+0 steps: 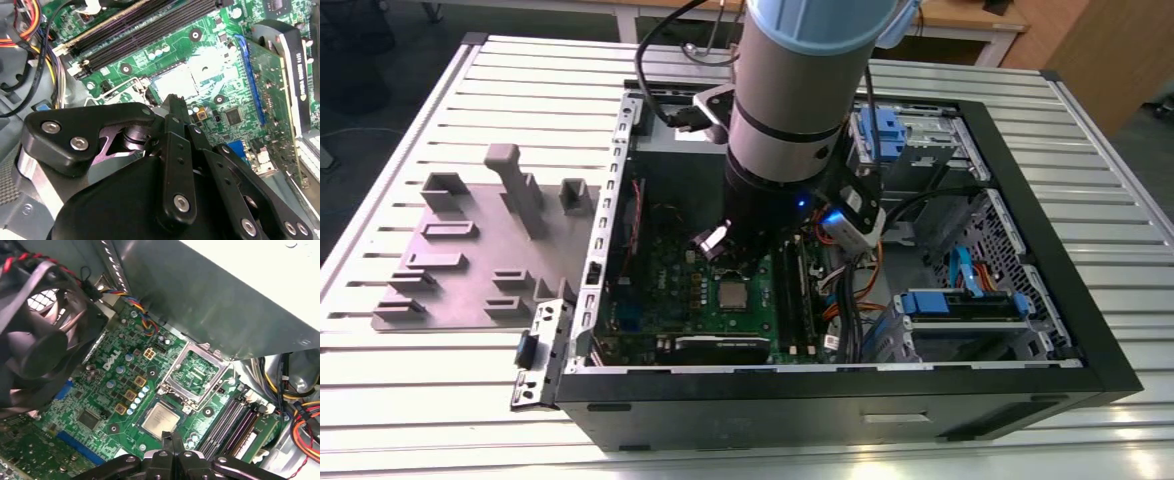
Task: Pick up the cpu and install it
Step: 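Close the cpu cover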
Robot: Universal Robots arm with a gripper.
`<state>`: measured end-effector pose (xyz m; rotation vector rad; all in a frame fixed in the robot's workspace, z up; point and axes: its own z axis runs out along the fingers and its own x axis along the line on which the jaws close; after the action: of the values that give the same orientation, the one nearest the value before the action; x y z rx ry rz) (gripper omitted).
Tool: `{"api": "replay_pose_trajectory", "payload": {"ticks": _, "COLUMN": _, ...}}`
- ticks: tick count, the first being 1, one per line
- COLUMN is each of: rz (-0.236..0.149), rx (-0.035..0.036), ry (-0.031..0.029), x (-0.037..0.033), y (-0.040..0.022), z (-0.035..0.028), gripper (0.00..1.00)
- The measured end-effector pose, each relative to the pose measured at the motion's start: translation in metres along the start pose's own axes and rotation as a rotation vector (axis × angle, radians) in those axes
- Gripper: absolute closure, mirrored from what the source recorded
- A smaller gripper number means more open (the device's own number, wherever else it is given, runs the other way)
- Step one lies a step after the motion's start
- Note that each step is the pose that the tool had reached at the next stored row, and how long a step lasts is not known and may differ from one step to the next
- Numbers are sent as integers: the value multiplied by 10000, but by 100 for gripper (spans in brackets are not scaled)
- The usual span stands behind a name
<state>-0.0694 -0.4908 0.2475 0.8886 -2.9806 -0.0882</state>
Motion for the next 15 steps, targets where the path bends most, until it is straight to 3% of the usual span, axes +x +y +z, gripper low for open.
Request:
{"api": "replay_pose_trajectory", "payload": {"ticks": 12, "rz": -34, "rx": -1, "ry": 0, "x": -171, "y": 53, "z": 20, "gripper": 89}}
{"api": "replay_pose_trajectory", "payload": {"ticks": 15, "rz": -457, "rx": 5, "ry": 28, "x": -172, "y": 53, "z": 25, "gripper": 89}}
